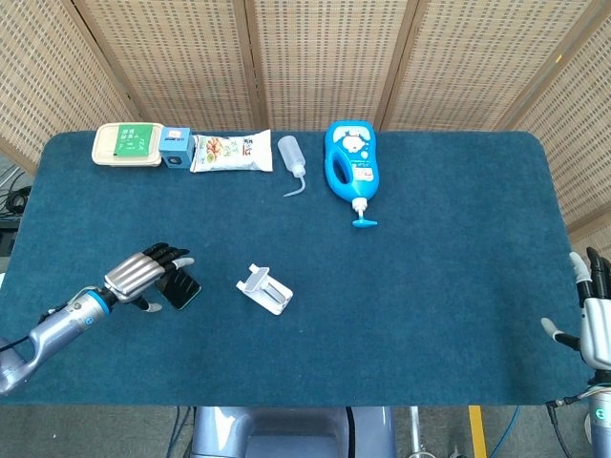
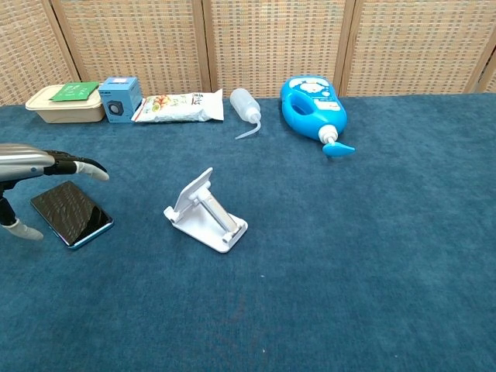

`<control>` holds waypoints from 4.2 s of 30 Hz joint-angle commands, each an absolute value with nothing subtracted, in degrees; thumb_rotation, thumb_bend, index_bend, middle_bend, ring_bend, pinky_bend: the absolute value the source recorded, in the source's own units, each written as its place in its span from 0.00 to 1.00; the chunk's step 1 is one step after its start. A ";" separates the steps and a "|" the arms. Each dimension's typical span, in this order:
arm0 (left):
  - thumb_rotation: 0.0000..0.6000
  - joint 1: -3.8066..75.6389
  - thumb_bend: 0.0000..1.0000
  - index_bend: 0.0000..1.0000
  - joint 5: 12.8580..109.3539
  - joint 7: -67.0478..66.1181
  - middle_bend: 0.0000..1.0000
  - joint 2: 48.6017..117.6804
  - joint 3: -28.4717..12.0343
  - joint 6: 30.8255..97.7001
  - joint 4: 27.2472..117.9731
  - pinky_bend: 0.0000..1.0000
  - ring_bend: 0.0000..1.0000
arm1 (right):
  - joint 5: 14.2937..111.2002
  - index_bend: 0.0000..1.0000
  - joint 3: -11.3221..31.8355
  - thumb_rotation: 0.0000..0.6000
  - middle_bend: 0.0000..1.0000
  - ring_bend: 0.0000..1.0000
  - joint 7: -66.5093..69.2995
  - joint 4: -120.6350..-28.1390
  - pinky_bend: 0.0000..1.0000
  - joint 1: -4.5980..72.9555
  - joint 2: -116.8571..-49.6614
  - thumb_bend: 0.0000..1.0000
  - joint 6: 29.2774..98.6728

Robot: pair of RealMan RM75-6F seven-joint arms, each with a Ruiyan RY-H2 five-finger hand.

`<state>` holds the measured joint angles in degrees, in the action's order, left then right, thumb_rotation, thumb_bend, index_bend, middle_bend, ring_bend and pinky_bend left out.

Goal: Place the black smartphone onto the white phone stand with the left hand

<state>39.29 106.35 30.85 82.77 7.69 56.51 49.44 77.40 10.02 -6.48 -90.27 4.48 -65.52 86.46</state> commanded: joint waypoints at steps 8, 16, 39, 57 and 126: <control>1.00 40.75 0.00 0.12 105.38 27.45 0.10 85.59 9.69 54.55 47.69 0.11 0.12 | 77.34 0.00 10.00 1.00 0.00 0.00 -5.13 -90.17 0.00 4.38 -65.05 0.03 86.29; 1.00 41.12 0.02 0.17 104.30 26.28 0.17 87.07 10.46 53.85 46.50 0.15 0.18 | 76.98 0.00 10.16 1.00 0.00 0.00 -4.20 -90.17 0.00 4.32 -64.70 0.03 86.14; 1.00 40.59 0.02 0.48 100.91 28.39 0.45 86.32 6.73 65.56 50.36 0.29 0.42 | 76.99 0.00 9.97 1.00 0.00 0.00 -2.78 -90.46 0.00 4.25 -64.05 0.03 85.74; 1.00 44.67 0.02 0.48 94.65 33.57 0.45 82.66 -0.68 65.26 71.05 0.29 0.42 | 75.89 0.00 10.02 1.00 0.00 0.00 -2.72 -89.95 0.00 4.79 -64.07 0.03 84.20; 1.00 48.75 0.00 0.00 98.56 82.01 0.00 101.10 3.84 69.15 42.06 0.01 0.00 | 71.62 0.00 10.82 1.00 0.00 0.00 -5.28 -88.54 0.00 5.89 -65.27 0.04 81.76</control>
